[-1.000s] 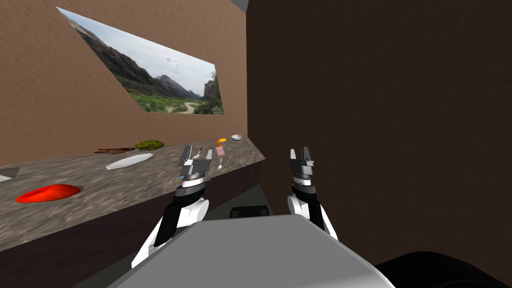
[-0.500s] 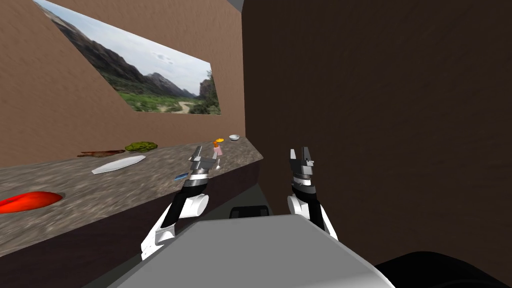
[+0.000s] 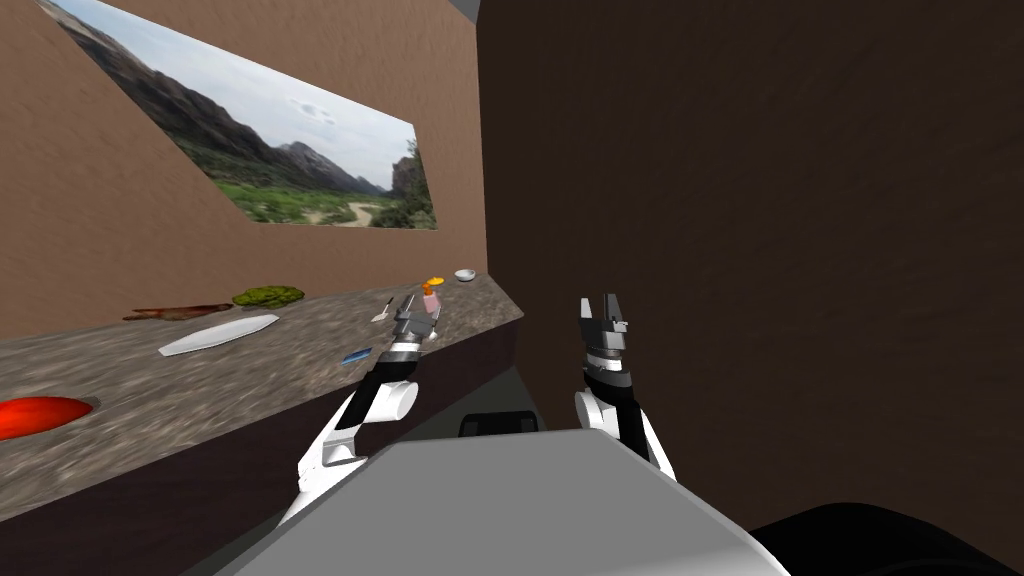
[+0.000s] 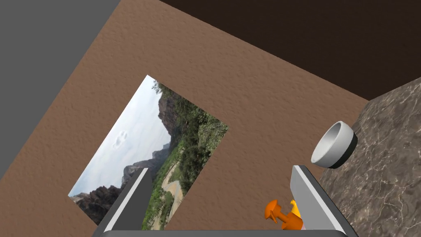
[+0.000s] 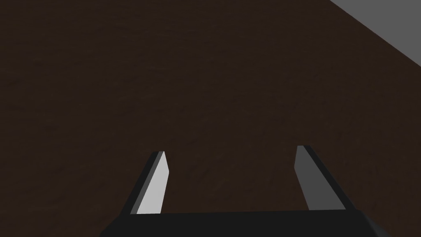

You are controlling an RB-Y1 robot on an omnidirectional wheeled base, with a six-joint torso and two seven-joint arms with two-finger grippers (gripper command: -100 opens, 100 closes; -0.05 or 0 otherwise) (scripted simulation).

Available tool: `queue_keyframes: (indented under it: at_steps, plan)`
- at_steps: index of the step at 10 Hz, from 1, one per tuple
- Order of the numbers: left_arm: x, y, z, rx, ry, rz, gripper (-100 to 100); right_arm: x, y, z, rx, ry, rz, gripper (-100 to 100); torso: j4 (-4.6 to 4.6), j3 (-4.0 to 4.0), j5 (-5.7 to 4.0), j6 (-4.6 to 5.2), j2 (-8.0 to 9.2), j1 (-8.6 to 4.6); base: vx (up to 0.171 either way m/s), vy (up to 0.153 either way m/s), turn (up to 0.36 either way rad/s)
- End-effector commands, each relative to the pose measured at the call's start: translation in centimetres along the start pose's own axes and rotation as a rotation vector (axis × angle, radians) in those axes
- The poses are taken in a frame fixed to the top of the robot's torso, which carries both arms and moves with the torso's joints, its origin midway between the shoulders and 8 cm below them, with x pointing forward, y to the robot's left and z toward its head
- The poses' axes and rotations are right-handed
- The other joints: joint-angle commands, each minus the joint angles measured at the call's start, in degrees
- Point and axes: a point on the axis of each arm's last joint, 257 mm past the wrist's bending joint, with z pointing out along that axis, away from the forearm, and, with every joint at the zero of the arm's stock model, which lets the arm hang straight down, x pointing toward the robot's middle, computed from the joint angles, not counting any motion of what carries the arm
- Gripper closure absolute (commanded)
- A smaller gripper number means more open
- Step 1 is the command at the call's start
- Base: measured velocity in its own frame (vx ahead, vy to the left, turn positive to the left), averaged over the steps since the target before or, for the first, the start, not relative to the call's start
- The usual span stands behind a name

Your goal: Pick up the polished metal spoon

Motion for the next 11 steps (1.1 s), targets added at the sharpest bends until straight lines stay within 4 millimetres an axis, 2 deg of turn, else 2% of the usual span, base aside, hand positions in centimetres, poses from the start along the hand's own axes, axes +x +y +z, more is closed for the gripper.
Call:
queue_keyframes:
  at_steps: [1, 2, 3, 4, 5, 6, 9, 10, 11]
  plan:
    - [-1.8, 1.8, 0.5, -0.061, -0.029, -0.046, -100, 0.0, 0.0, 0.0, 0.000, 0.000, 0.000, 0, 0.00, 0.00, 0.00, 0.00, 0.00, 0.00, -0.014, -0.003, -0.070]
    - [-1.8, 1.8, 0.5, -0.063, -0.030, -0.059, -100, 0.0, 0.0, 0.0, 0.000, 0.000, 0.000, 0, 0.00, -0.01, 0.00, 0.02, -0.01, 0.01, -0.012, -0.001, -0.042]
    - [-3.2, 3.0, 1.0, -0.101, -0.053, -0.097, -100, 0.0, 0.0, 0.0, 0.000, 0.000, 0.000, 0, 0.00, 0.00, 0.00, 0.00, 0.01, 0.00, -0.017, -0.002, -0.083]
    - [-3.4, 3.4, 0.9, -0.115, -0.061, -0.107, -100, 0.0, 0.0, 0.0, 0.000, 0.000, 0.000, 0, 0.00, 0.00, 0.00, 0.02, 0.01, 0.00, -0.013, -0.001, -0.046]
    - [-4.9, 4.6, 1.4, -0.154, -0.089, -0.144, -100, 0.0, 0.0, 0.0, 0.000, 0.000, 0.000, 0, 0.00, 0.01, 0.00, -0.01, 0.02, 0.00, -0.016, -0.007, -0.094]
    - [-5.0, 4.9, 1.3, -0.165, -0.097, -0.154, -100, 0.0, 0.0, 0.0, 0.000, 0.000, 0.000, 0, 0.00, 0.01, 0.00, 0.01, 0.02, -0.01, -0.014, -0.003, -0.050]
    - [-8.1, 7.1, 2.3, -0.242, -0.164, -0.234, -100, 0.0, 0.0, 0.0, 0.000, 0.000, 0.000, 0, 0.00, 0.01, 0.00, -0.01, 0.02, 0.00, -0.017, -0.002, -0.073]
    - [-8.6, 7.8, 2.0, -0.261, -0.183, -0.247, -100, 0.0, 0.0, 0.0, 0.000, 0.000, 0.000, 0, 0.00, 0.01, 0.00, 0.01, 0.02, 0.01, -0.014, 0.000, -0.054]
    - [-10.2, 8.4, 2.5, -0.285, -0.215, -0.274, -100, 0.0, 0.0, 0.0, 0.000, 0.000, 0.000, 0, 0.00, 0.01, 0.00, -0.01, 0.01, 0.00, -0.019, -0.005, -0.105]
